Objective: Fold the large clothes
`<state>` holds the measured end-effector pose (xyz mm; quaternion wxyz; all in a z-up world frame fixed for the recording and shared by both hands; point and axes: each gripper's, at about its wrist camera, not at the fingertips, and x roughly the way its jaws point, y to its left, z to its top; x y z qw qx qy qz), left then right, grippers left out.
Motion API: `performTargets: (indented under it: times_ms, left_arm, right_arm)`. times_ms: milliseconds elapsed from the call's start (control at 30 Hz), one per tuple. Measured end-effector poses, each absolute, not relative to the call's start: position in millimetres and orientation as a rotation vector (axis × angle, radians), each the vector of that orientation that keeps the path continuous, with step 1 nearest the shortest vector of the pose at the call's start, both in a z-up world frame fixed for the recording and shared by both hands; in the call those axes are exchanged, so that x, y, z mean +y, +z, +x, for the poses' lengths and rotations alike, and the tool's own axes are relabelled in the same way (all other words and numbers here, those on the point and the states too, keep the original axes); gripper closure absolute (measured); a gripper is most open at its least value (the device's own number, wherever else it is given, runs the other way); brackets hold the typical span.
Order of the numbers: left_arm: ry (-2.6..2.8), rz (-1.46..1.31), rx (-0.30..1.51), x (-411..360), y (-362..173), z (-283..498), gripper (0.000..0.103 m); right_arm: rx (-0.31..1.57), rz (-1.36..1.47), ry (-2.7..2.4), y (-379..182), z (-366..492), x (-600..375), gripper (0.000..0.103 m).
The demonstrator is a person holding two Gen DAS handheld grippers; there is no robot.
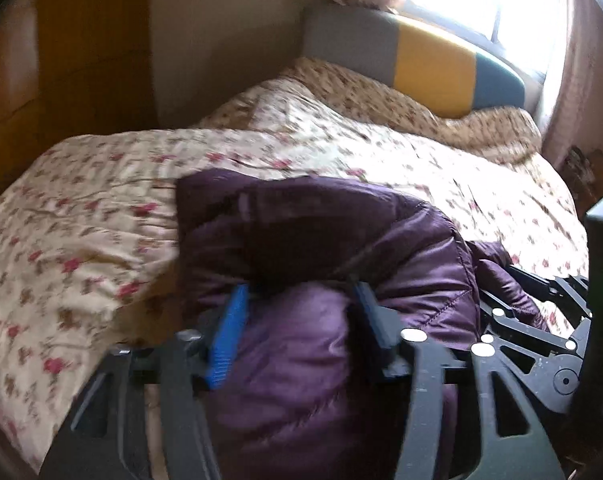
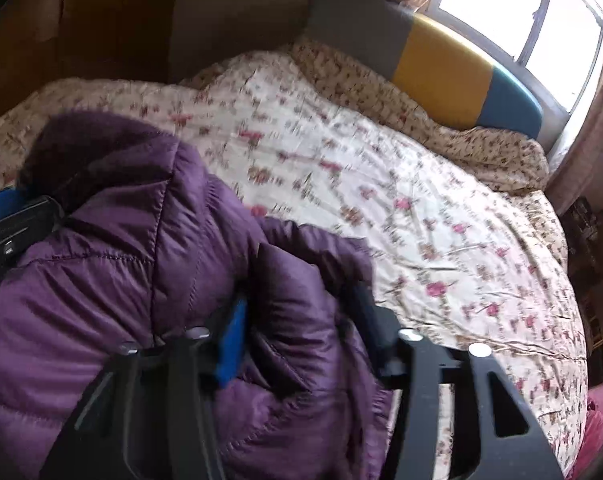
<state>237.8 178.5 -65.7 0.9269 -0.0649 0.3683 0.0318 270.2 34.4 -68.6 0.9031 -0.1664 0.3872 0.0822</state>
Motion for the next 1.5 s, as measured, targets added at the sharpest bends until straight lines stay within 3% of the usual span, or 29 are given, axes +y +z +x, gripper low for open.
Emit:
performTargets:
  times_ms: [100, 167, 333, 400, 700, 800, 1067, 1300, 1500]
  left_arm:
    - [0.095, -0.157, 0.714, 182.6, -48.6, 211.4, 0.039]
    - [0.111, -0.169, 0.684, 182.6, -39.1, 191.8, 0.032]
    - [0.147, -0.178, 0.65, 179.2, -28.3, 152.7, 0.032]
    - [0.161, -0.18, 0.641, 177.1, -27.4, 138.1, 0.026]
    - [0.207, -0.216, 0.629, 161.0, -33.5, 85.3, 0.025]
    - [0.226, -0.227, 0.631, 154.2, -37.2, 74.2, 0.02]
    - [0.255, -0.2, 0.643, 131.9, -45.4, 54.3, 0.019]
    - [0.276, -0.194, 0.622, 122.2, -45.0, 44.3, 0.004]
    - [0.277, -0.214, 0.637, 121.9, -47.1, 39.7, 0.004]
  right_arm:
    - [0.761, -0.312, 0.185, -48.7, 255.5, 28.4, 0.038]
    - [0.734, -0.29, 0.195, -37.1, 242.1, 25.0, 0.037]
    - [0.718, -0.269, 0.215, -22.2, 209.2, 17.5, 0.031]
    - [0.718, -0.261, 0.219, -21.4, 193.8, 13.9, 0.029]
    - [0.727, -0.239, 0.241, -25.1, 139.9, -4.2, 0.024]
    - [0.731, -0.232, 0.244, -26.6, 128.9, -12.3, 0.021]
    - [0.756, -0.215, 0.235, -32.7, 104.7, -31.0, 0.011]
    - [0.763, -0.215, 0.218, -34.1, 92.6, -38.3, 0.008]
    - [0.742, -0.221, 0.224, -29.1, 84.5, -37.1, 0.005]
